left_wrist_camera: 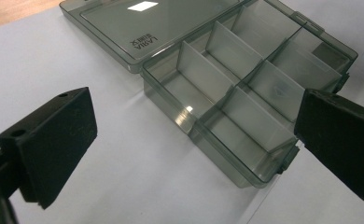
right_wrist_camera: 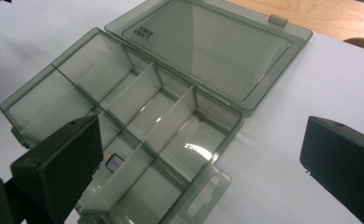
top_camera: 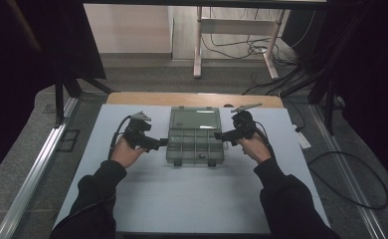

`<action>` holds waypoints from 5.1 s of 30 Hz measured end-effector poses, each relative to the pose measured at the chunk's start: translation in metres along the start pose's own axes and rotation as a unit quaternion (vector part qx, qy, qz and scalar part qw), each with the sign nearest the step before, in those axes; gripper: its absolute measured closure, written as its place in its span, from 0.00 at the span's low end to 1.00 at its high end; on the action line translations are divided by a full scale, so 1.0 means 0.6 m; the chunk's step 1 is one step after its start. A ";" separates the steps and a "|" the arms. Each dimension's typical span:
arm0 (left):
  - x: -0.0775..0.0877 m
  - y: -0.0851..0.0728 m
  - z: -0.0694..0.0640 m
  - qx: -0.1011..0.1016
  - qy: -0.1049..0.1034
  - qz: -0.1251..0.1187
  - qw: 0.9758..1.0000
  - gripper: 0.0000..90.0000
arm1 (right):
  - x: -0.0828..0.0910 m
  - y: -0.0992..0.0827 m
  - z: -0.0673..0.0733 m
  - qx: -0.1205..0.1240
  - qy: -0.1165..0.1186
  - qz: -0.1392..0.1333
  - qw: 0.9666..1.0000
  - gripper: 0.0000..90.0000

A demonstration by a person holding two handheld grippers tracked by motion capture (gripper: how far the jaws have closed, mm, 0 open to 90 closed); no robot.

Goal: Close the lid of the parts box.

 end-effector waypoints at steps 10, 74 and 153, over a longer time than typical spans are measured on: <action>-0.016 0.002 0.012 -0.004 -0.007 0.012 1.000 0.00 | -0.024 0.014 -0.010 -0.005 -0.020 0.011 1.000 0.00; -0.088 0.011 0.028 -0.027 -0.001 0.022 0.999 0.00 | -0.134 0.067 -0.075 -0.015 -0.063 0.088 0.994 0.00; -0.059 0.038 0.073 0.005 0.059 0.010 0.998 0.72 | -0.121 0.084 -0.078 -0.197 -0.144 0.078 0.967 0.99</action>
Point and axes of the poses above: each handheld gripper's, and its own axes: x roughly backward along the jaws, y roughly out of its top, z roughly to its left, the point moved 5 cm from there along -x, roughly forward along the jaws, and after that the axes turned 2 degrees about z, right-handed, at the moved point
